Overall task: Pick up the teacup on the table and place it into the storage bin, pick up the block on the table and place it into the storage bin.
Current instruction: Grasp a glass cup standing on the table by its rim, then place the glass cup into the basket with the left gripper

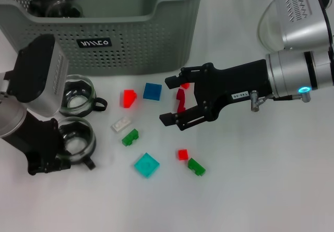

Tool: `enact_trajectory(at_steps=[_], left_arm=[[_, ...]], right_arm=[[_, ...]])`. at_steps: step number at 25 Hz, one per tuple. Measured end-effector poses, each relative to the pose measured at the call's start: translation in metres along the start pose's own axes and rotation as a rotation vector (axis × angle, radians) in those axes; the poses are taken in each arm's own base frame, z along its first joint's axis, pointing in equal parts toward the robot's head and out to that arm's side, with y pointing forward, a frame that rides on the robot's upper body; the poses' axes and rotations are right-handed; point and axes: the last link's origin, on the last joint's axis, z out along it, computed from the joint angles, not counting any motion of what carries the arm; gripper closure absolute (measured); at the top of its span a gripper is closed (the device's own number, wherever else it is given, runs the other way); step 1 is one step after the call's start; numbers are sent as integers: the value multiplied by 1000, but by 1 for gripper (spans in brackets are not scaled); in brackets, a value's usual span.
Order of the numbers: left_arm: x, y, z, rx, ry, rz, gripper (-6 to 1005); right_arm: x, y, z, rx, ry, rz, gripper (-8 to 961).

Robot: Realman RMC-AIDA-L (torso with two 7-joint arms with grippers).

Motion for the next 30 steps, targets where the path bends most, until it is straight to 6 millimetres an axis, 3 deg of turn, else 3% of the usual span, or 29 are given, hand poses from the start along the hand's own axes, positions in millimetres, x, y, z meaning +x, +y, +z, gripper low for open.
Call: enact_trajectory(at_steps=[1,7,11,20,25,30], left_arm=[[0,0,0,0,0,0,738],[1,3,-2,-13,17,-3,953],[3,8,-9,-43,75,-15,954],[4,13,-58,-9,349,-123,956],[12,7,-83,34,519,-159,956],[17,-15,-128,164,730,-211,957]], right_arm=[[0,0,0,0,0,0,6],[1,0,0,2,0,3,7],[2,1,-1,1,-1,7,7],[10,0,-6,7,29,4,6],[16,2,-10,-6,65,4,6],[19,4,-13,-26,84,7,6]])
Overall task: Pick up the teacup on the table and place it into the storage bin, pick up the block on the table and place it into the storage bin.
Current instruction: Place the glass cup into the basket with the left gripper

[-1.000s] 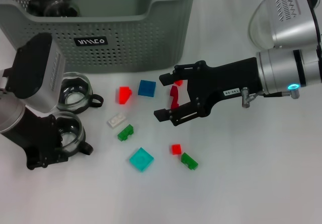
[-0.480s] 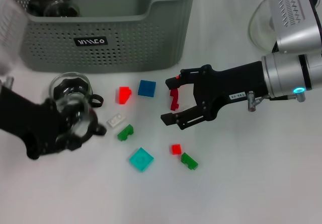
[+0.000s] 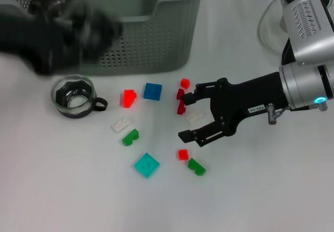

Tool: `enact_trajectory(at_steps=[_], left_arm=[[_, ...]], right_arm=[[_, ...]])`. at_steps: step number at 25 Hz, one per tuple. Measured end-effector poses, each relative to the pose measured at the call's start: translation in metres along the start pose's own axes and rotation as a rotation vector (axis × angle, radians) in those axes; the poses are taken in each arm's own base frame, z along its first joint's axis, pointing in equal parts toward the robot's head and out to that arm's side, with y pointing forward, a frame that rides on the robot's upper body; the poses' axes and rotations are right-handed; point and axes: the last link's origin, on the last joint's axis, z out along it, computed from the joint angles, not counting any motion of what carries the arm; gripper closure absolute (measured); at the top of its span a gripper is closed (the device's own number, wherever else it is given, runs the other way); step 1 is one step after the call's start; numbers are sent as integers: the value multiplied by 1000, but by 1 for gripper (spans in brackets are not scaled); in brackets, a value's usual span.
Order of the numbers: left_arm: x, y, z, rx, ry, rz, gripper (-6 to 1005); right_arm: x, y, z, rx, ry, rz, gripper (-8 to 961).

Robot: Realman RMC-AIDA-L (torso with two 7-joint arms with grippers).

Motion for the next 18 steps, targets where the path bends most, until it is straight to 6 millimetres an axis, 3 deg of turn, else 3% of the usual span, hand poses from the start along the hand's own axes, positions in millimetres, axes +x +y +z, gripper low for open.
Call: enact_trajectory(at_steps=[3,7,11,12,13,15,17,18], left_arm=[[22,-24,-6,108,68,-22,957],[42,-60,4,248,63,-83,957],[55,-96,26,340,-21,-136,956],[59,-111,42,380,-82,-151,956],[59,-111,42,380,-82,-151,956],[59,-125,69,429,-180,-163,956],[59,-126,76,439,-207,-160,956],[58,-126,89,449,-248,-149,956]], right_arm=[[0,1,-1,-8,1,1,7],[-2,1,0,-14,5,-6,7],[-3,1,2,-22,14,-12,7],[-4,1,4,-24,21,-17,7],[-4,1,4,-24,21,-17,7],[-4,2,6,-25,31,-20,7],[-3,2,8,-25,40,-22,7],[-2,2,8,-25,41,-22,7]])
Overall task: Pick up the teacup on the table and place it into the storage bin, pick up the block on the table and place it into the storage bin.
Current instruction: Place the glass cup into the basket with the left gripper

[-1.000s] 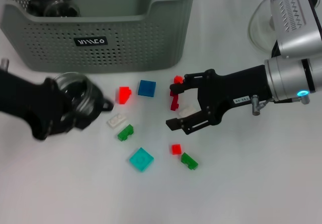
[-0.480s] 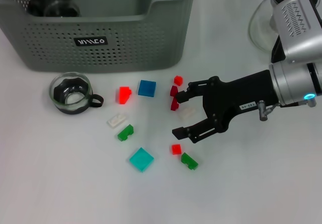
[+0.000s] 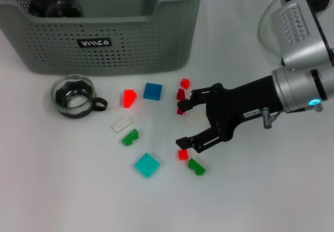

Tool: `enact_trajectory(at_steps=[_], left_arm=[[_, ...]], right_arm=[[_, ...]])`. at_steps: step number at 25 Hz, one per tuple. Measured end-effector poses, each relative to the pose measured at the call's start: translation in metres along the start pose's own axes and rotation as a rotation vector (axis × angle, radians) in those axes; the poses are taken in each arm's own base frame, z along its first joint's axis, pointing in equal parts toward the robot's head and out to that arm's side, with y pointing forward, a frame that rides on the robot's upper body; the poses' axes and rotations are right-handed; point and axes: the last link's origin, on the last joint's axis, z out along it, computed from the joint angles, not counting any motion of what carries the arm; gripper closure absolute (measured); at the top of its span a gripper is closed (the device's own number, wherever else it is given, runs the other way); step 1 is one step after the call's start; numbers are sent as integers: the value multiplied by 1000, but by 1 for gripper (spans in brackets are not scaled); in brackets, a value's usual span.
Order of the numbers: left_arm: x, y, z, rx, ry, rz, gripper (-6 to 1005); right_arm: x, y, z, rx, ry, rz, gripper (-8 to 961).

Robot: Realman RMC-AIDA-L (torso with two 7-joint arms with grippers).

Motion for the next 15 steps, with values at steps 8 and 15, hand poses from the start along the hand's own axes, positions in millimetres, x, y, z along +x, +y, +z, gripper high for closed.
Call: enact_trajectory(at_steps=[8,15], left_arm=[[0,24,42,135,-127,90,957],[-2,22,53,144,-132,78,957]], right_arm=[[0,0,0,2,1,4,6],[0,-2,0,10,6,-1,6]])
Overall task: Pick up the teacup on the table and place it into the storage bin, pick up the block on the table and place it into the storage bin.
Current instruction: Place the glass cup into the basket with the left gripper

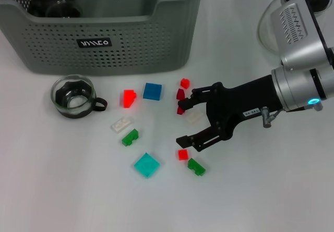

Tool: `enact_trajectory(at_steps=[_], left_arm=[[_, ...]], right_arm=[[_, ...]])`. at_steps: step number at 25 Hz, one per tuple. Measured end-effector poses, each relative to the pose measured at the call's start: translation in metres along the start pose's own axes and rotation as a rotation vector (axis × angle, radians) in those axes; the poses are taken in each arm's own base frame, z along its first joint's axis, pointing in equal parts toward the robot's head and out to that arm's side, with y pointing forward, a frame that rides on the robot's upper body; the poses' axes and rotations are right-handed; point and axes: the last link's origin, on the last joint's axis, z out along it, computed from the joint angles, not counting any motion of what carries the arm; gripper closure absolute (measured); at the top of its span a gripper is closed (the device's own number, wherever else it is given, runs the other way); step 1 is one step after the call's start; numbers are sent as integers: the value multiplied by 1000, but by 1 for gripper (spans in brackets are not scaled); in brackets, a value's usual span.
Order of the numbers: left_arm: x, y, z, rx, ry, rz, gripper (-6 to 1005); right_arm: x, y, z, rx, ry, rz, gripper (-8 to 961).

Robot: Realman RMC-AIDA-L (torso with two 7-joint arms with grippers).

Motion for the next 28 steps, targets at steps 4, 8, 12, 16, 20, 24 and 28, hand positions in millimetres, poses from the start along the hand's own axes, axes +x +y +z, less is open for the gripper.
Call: enact_trajectory(at_steps=[4,8,12,16,20,24,28], left_arm=[[0,0,5,9,4,-10,957],[-2,0,9,14,0,-13,956],[-2,1,10,18,4,-26,956],[-2,0,10,21,5,-35,956],[-3,-1,10,23,4,-43,956],[-4,-2,10,26,3,-44,820],[-5,-3,10,31,7,-49,668]], right_arm=[[0,-1,0,6,1,0,7],[1,-2,0,13,4,1,7],[1,-2,1,13,6,2,6],[1,-2,1,15,7,2,7],[1,-2,1,19,6,2,7],[2,-3,1,23,7,3,6],[2,-3,0,24,7,4,6]])
